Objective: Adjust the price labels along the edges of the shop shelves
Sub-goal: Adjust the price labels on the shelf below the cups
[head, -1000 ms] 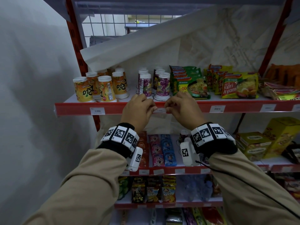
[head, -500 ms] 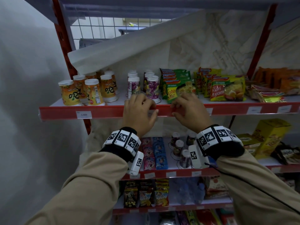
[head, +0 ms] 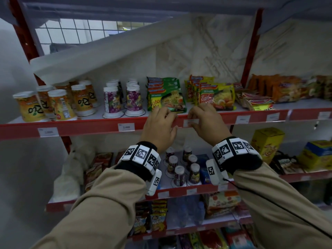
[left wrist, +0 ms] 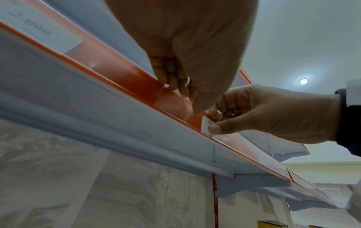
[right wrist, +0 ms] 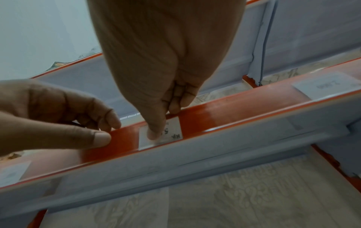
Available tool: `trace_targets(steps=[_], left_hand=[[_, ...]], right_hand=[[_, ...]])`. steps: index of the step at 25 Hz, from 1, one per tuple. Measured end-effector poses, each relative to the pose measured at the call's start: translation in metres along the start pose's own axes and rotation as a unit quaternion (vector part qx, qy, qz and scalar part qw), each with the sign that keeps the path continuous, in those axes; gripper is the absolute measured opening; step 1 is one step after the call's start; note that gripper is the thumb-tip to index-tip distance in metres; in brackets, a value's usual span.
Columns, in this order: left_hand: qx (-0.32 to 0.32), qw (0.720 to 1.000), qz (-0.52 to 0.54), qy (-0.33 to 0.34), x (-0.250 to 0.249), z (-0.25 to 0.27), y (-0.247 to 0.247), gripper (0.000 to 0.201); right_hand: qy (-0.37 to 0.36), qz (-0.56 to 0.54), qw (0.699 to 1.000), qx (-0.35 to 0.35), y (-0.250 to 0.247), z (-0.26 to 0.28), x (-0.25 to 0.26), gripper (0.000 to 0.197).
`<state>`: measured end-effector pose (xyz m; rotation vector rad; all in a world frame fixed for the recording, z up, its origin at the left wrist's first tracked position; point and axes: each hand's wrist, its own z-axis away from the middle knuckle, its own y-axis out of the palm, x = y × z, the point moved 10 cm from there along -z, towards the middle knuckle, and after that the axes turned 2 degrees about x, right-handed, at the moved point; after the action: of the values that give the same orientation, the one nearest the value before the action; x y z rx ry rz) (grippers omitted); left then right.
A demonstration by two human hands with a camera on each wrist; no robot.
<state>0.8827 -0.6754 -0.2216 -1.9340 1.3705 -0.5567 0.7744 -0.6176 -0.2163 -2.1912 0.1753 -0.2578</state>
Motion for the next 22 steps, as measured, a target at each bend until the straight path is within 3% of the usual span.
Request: trace_targets(steps=[10, 14, 17, 22], left_hand=[[-0.004, 0.998, 0.046, -0.047, 0.001, -0.003, 0.001, 0.011], [-0.01, 0.997, 0.063, -0.049, 0.003, -0.003, -0.001, 0.012], [-0.017, 0.996, 0.071, -0.053, 0.005, -0.002, 0.0, 0.015], [-0.051, 0.99, 0.113, -0.063, 0.007, -0.001, -0.004, 0.032]], right_hand=[[-0.056, 0.023, 0.998, -0.026, 0.0, 0.008, 0.009, 0.013], [-0.018, -0.105, 0.994, -0.018, -0.006, 0.001, -0.003, 0.006], [0.04, -0.255, 0.965, -0.048, -0.015, 0.0, -0.018, 0.013], [0.112, -0.439, 0.886, -0.095, -0.011, 0.008, -0.028, 0.03]])
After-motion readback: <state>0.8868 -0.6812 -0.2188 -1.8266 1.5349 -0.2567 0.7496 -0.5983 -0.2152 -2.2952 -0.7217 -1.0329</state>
